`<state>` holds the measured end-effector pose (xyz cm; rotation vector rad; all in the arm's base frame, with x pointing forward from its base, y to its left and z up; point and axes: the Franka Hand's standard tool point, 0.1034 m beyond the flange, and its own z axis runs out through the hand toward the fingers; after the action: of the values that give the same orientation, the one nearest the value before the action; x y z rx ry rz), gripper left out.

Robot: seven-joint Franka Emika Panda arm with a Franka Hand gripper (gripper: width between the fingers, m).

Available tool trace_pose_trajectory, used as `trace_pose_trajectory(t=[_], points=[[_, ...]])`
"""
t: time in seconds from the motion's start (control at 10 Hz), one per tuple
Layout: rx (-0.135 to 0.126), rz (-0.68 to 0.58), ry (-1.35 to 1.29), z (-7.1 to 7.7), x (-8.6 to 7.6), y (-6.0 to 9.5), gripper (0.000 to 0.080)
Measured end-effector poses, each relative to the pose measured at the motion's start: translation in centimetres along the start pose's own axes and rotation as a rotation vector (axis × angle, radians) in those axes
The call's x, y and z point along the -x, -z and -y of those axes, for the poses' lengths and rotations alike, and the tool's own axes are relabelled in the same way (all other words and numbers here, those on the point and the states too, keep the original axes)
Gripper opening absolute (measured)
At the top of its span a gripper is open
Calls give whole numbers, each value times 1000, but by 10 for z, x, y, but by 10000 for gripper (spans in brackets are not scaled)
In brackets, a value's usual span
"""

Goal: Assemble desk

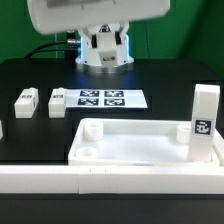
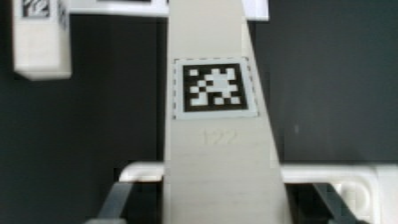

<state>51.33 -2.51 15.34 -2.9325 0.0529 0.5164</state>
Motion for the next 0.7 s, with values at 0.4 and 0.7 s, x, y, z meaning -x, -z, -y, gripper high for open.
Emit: trace_pose_trajectory(t=[0.4,0.7], points=[[35,-234,8,-10,-9,3,290],[40,-359,37,-33,-31,51,290]])
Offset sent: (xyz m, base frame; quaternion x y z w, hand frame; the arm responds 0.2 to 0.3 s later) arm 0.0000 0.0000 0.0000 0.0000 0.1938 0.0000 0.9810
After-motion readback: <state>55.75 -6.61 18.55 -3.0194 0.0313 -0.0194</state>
